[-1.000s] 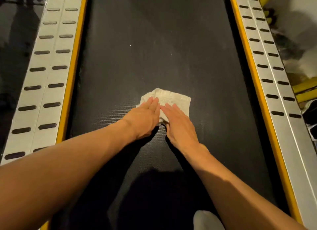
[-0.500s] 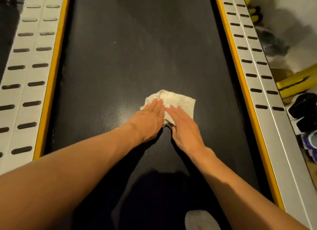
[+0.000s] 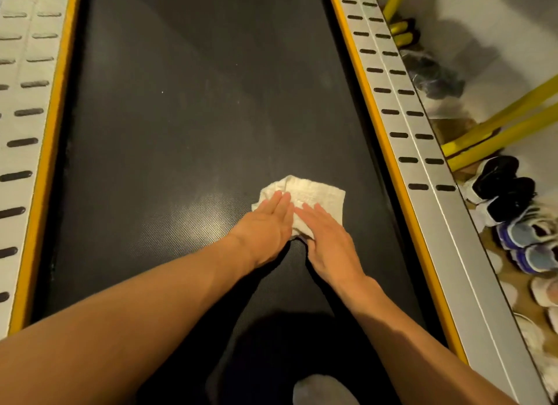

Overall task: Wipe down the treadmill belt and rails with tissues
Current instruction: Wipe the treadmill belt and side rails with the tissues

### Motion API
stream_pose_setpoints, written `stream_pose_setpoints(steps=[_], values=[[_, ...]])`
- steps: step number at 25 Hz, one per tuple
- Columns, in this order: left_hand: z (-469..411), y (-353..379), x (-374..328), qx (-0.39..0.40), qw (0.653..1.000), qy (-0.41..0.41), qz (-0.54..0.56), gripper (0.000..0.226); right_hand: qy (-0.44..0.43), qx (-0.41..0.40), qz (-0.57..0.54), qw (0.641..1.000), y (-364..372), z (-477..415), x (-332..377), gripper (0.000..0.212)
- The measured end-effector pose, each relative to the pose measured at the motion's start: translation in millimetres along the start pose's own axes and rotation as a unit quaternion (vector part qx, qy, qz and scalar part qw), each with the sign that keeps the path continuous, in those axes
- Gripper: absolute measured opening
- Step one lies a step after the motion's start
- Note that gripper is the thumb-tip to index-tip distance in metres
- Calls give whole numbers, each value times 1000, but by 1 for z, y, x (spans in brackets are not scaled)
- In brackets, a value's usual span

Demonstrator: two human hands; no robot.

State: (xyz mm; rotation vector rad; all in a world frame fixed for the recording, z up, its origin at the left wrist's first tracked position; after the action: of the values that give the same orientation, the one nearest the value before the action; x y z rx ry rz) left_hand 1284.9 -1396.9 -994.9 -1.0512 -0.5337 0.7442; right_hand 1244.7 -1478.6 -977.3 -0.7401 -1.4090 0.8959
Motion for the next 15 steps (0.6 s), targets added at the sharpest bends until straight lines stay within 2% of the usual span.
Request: stream_pose_setpoints(steps=[3, 5, 11, 15], values=[[16, 0, -38, 0, 999, 50, 2, 58, -10, 22, 10, 1000, -14, 34, -19, 58], [9, 1, -59, 18, 997, 74, 22, 60, 26, 15, 11, 999, -30, 45, -42, 55], [-16, -11, -44, 23, 995, 74, 59, 60, 57, -32, -7, 998, -28, 23, -42, 58], [6, -16, -84, 20, 990, 124, 66, 56, 48, -10, -2, 999, -40, 66, -61, 51]])
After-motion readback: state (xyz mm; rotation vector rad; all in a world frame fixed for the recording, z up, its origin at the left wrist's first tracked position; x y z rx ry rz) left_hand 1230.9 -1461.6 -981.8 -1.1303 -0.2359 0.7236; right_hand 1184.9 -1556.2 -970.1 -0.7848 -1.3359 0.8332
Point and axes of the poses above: each hand's wrist, its own z-axis away from the middle knuckle, its own y-axis out of the palm, x = y × z, the point moved 10 cm from there along -z, towards the middle knuckle, and after that the axes turned 15 degrees about -y, right-handed, at the moved point
